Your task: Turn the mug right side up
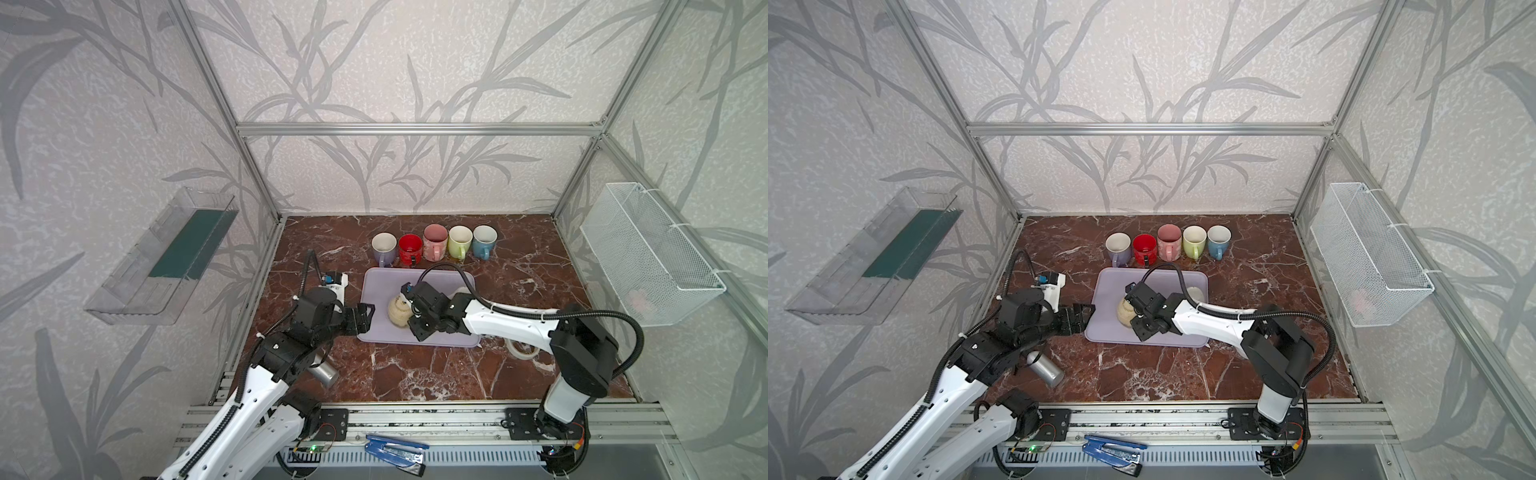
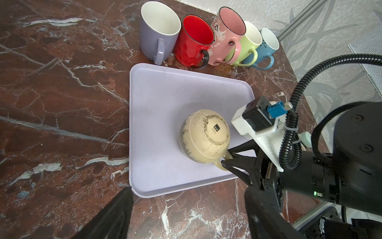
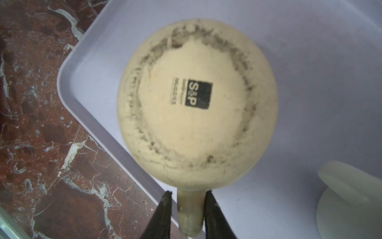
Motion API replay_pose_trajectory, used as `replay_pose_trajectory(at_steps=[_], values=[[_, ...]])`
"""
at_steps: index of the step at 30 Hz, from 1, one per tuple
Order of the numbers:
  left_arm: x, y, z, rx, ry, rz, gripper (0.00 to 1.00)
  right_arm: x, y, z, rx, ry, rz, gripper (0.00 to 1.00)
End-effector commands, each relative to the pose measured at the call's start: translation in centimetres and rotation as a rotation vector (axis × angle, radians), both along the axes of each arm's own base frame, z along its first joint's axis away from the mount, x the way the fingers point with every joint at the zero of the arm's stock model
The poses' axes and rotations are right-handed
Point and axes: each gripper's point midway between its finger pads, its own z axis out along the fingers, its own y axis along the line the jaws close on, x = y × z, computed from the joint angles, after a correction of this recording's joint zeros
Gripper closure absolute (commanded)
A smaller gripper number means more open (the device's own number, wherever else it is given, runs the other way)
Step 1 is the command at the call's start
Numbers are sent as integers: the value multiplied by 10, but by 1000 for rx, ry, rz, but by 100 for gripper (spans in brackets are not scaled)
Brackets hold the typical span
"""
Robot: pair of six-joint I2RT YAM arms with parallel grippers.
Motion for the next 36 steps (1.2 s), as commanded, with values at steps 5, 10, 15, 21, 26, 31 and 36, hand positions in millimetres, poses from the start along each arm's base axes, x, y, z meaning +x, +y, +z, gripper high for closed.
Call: replay_pose_trajectory(at_steps=[5,10,15,21,26,31,36], values=[[-1,1,0,-4,-12,6,17,-7,-13,-6,-114,76,-17,63],[-2,2,0,-5,-13,5,17,-7,-10,-10,-131,97,-17,63],[-1,1,0,-7,-11,4,17,-2,-7,-12,-143,102,-28,64],[-1,1,0,-8,-15,6,17,2,-5,-12,-139,103,-36,69],[0,0,0,-9,-11,1,17,5,-4,-14,-144,108,-37,72],[0,-1,0,-11,-12,0,17,7,-4,-16,-148,114,-41,77],[0,-2,-1,-13,-7,-3,17,9,-4,-17,-145,121,-45,94]])
